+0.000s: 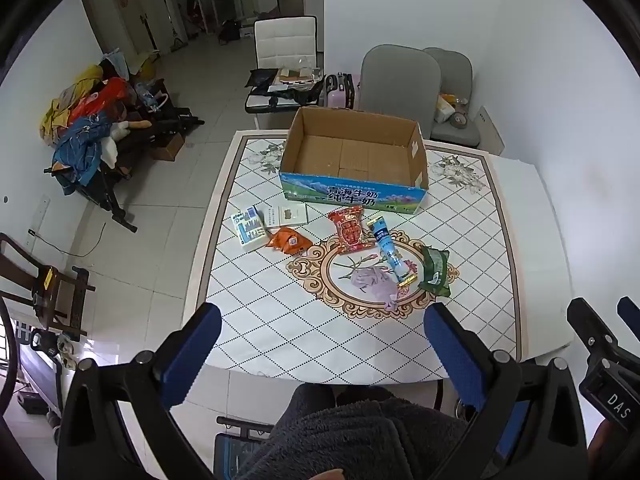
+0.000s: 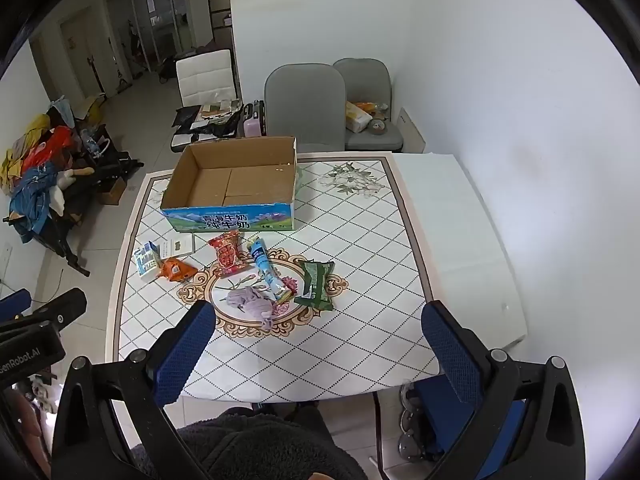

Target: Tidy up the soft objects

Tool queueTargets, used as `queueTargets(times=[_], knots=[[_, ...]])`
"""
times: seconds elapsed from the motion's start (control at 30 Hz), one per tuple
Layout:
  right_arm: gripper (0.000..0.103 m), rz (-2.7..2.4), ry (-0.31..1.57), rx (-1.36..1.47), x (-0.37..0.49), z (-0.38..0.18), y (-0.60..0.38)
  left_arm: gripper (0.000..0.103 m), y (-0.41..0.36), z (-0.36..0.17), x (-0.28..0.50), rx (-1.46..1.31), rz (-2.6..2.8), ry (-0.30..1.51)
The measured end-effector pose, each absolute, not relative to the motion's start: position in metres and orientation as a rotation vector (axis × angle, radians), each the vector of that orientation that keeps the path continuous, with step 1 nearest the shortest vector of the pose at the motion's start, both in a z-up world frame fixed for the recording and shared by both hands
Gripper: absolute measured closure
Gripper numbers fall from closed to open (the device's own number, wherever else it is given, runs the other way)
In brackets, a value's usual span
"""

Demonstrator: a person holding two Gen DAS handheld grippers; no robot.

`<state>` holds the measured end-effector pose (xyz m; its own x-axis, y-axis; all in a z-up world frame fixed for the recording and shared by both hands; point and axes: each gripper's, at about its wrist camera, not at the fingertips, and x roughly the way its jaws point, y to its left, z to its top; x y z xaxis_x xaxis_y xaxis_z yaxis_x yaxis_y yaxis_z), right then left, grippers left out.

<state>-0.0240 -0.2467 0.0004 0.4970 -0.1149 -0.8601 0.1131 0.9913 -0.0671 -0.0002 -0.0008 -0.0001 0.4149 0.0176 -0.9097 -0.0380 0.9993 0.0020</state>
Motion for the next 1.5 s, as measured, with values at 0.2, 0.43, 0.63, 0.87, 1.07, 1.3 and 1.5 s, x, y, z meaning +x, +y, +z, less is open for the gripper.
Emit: queueTargets(times=[0.2, 0.43, 0.63, 0.87, 1.07, 1.3, 1.5], knots=[[0.000, -0.131, 1.041, -0.005, -0.025, 0.000, -0.244, 0.000, 0.001, -0.003, -0.002, -0.026, 0.034, 1.144], [0.000, -0.139, 1.047, -0.009, -0.027, 0.000, -0.237, 0.000, 0.003, -0.001, -0.003, -0.024, 0.030, 1.146], [0.000, -0.115, 1.033, -0.012, -0.025, 0.009, -0.237, 0.000, 0.001, 0.004, -0.001, -0.024, 0.031, 1.135], [0.000, -0.096, 1.026, -0.018, -0.021, 0.013, -0.233, 0.000, 0.000, 0.006, 0.000, -0.029, 0.031, 1.132], [0.000, -0.087, 1.018, -0.024, -0.019, 0.013, -0.232, 0.000, 0.001, 0.007, 0.001, -0.032, 0.028, 1.134], [0.000, -0.088, 1.014, -0.026, -0.018, 0.016, -0.230, 0.000, -0.001, 0.008, 0.004, -0.032, 0.026, 1.132], [0.000, -0.091, 1.014, -0.027, -0.018, 0.017, -0.228, 0.000, -0.002, 0.009, 0.006, -0.033, 0.029, 1.130]])
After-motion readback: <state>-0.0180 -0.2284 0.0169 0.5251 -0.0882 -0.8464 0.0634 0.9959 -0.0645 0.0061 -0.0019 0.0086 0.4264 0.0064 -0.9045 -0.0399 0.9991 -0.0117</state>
